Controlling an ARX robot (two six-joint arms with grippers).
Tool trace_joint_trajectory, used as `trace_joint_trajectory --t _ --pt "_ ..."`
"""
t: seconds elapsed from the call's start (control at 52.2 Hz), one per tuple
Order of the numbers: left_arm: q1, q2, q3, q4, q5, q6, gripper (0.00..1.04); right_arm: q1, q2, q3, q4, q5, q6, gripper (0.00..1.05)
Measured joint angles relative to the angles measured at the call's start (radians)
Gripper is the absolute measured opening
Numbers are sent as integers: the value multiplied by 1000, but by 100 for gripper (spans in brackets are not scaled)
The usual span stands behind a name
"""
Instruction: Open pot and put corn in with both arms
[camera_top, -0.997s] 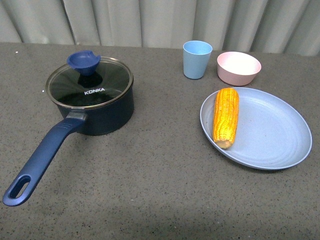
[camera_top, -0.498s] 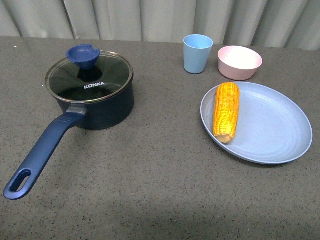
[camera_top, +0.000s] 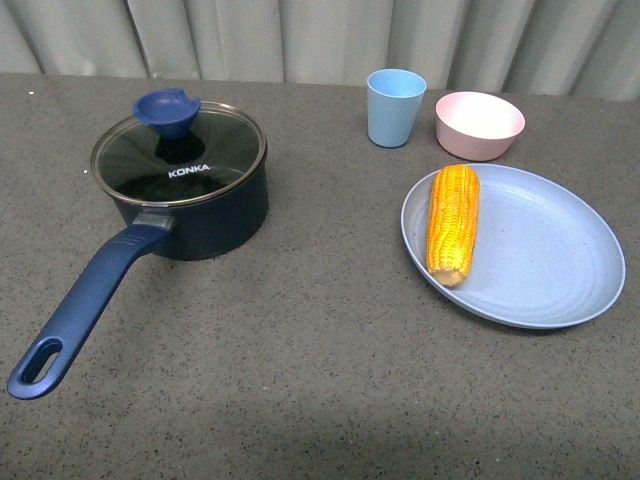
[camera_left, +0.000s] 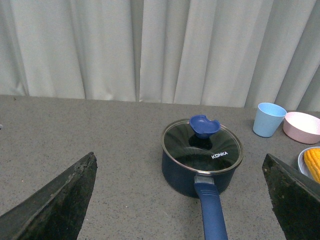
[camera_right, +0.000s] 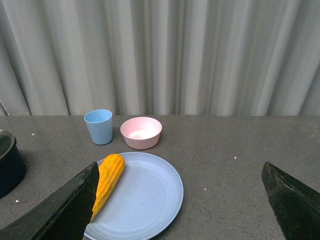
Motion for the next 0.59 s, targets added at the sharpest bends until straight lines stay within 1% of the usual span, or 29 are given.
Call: trace_joint_trajectory --t 0.594 --pt "0 0 0 0 0 0 98 0 0 0 0 0 0 95"
